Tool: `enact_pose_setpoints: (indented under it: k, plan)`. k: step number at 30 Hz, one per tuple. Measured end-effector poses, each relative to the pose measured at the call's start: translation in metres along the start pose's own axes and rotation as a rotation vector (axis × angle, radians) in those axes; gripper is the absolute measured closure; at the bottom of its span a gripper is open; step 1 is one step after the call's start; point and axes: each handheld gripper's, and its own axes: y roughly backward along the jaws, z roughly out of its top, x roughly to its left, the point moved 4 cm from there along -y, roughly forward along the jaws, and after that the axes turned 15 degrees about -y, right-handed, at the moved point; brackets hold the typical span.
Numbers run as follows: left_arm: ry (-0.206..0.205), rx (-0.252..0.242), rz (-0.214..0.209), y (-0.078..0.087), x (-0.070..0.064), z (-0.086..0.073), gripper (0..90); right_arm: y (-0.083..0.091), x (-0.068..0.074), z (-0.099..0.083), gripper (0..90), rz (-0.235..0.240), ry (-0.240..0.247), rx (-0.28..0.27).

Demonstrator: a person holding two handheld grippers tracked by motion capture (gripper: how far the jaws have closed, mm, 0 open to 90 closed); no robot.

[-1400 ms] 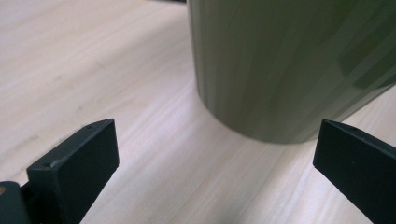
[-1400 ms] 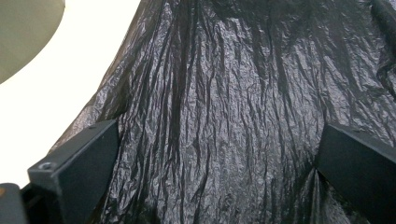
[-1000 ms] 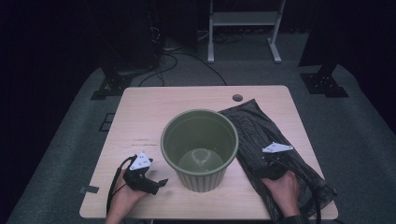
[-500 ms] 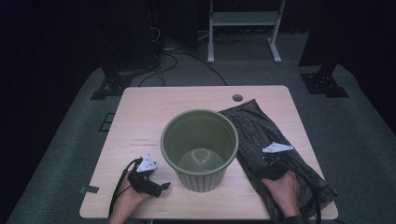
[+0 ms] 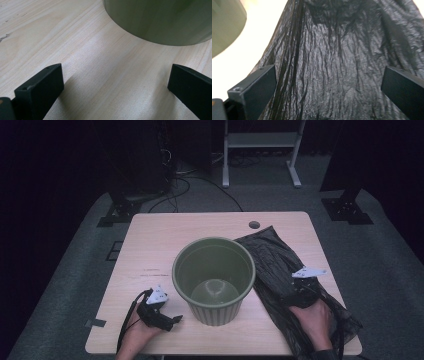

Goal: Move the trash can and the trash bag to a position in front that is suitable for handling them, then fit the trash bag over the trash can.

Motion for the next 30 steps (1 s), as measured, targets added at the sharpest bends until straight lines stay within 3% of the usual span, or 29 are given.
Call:
enact_pose_setpoints:
  k: [8, 13, 24, 30]
  plan:
    - [0.000, 0.000, 0.000, 0.000, 0.000, 0.000, 0.0, 0.022, -0.003, 0.010, 0.0, 0.017, -0.004, -0.038]
    - [0.000, 0.000, 0.000, 0.000, 0.000, 0.000, 0.0, 0.023, -0.018, 0.017, 0.0, -0.004, -0.021, -0.043]
    - [0.000, 0.000, 0.000, 0.000, 0.000, 0.000, 0.0, -0.002, -0.067, 0.020, 0.0, -0.082, -0.060, 0.009]
    - [0.000, 0.000, 0.000, 0.000, 0.000, 0.000, 0.0, -0.017, -0.079, 0.014, 0.0, -0.088, -0.081, 0.064]
